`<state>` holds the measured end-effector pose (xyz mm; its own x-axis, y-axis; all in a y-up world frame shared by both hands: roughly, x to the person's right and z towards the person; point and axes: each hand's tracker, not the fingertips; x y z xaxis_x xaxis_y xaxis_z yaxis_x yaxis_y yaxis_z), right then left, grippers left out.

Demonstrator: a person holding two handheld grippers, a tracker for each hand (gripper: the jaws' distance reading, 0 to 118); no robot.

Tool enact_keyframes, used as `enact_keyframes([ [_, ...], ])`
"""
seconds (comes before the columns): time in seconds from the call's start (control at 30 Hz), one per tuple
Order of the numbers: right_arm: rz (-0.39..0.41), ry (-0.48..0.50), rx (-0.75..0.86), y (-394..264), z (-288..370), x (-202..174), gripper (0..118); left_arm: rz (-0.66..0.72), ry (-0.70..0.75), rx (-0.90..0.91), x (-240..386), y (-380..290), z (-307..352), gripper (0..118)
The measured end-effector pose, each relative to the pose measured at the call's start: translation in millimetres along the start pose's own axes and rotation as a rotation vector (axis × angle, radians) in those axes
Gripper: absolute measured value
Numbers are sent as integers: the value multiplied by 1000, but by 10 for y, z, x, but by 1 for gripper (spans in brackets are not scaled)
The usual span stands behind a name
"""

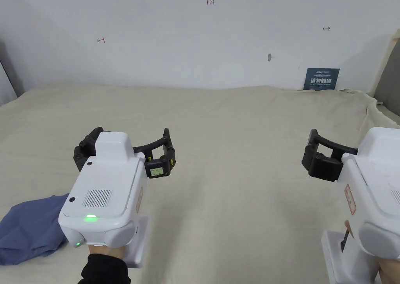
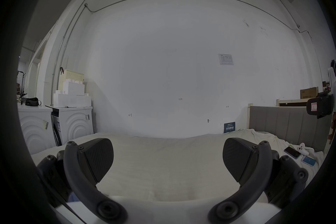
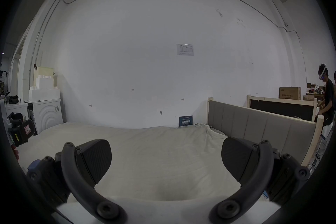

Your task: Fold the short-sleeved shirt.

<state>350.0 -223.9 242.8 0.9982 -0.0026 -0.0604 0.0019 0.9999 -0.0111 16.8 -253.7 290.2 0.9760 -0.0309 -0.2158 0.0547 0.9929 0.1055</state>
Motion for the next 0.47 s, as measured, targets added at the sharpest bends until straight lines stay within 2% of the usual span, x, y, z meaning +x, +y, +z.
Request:
enact_keyframes([
  [0.47, 10, 13, 4, -2, 35, -15, 118, 11, 0, -2, -4, 3, -3, 118],
])
